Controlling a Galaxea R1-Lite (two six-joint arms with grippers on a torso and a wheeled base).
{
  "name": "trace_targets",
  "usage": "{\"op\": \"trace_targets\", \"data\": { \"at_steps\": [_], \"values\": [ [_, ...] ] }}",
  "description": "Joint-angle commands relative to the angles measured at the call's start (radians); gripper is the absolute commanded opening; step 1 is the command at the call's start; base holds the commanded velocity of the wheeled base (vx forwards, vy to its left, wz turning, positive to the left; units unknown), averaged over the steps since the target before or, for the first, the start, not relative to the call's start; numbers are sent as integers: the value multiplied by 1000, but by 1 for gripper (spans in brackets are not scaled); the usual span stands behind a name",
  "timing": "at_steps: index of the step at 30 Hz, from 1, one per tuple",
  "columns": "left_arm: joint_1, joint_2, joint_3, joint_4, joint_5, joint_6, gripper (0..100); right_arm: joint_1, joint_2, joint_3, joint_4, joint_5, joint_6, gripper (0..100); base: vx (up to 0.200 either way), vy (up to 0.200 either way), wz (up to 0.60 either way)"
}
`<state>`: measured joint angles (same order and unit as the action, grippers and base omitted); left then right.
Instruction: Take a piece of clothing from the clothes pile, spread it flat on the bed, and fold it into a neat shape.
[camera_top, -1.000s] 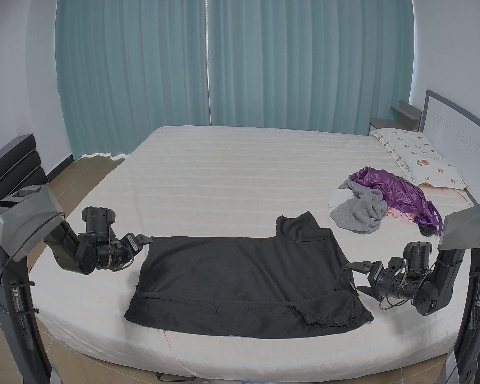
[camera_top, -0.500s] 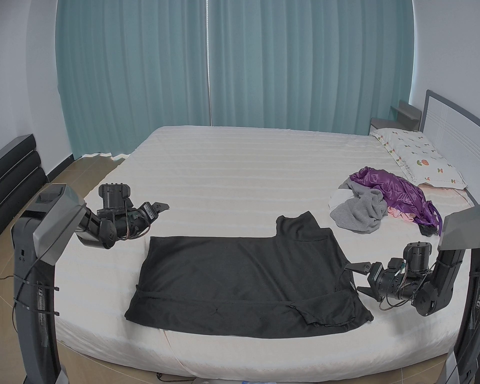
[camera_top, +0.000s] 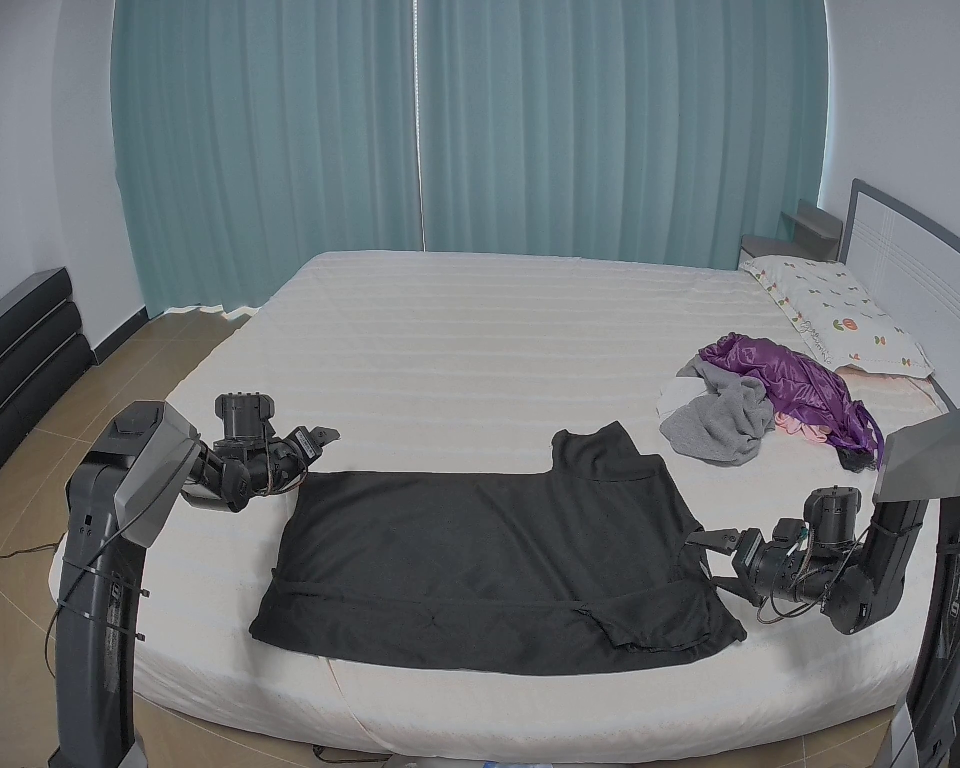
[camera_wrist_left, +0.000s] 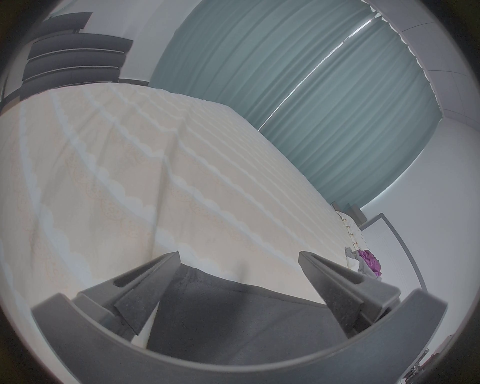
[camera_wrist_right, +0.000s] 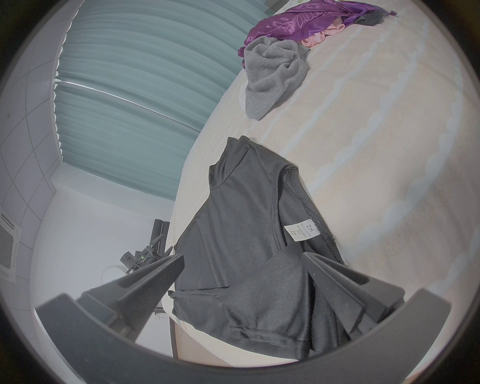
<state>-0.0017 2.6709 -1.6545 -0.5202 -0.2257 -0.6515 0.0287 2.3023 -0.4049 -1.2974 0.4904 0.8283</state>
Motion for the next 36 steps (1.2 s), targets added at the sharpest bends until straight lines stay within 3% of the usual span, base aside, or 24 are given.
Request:
{"op": "trace_targets", "data": {
  "at_steps": [1, 22, 23, 28, 36],
  "values": [
    [8, 37, -25, 2, 2, 0, 100, 0, 2, 1, 0, 0, 0, 100, 0, 0, 0],
    [11, 73, -54, 9, 2, 1, 100, 0, 2, 3, 0, 0, 0, 100, 0, 0, 0],
    [11, 75, -54, 9, 2, 1, 0, 0, 2, 3, 0, 0, 0, 100, 0, 0, 0],
    [12, 73, -50, 9, 3, 1, 0, 0, 2, 3, 0, 0, 0, 100, 0, 0, 0],
    [23, 77, -57, 6, 75, 1, 0, 0, 2, 3, 0, 0, 0, 100, 0, 0, 0]
  ]
}}
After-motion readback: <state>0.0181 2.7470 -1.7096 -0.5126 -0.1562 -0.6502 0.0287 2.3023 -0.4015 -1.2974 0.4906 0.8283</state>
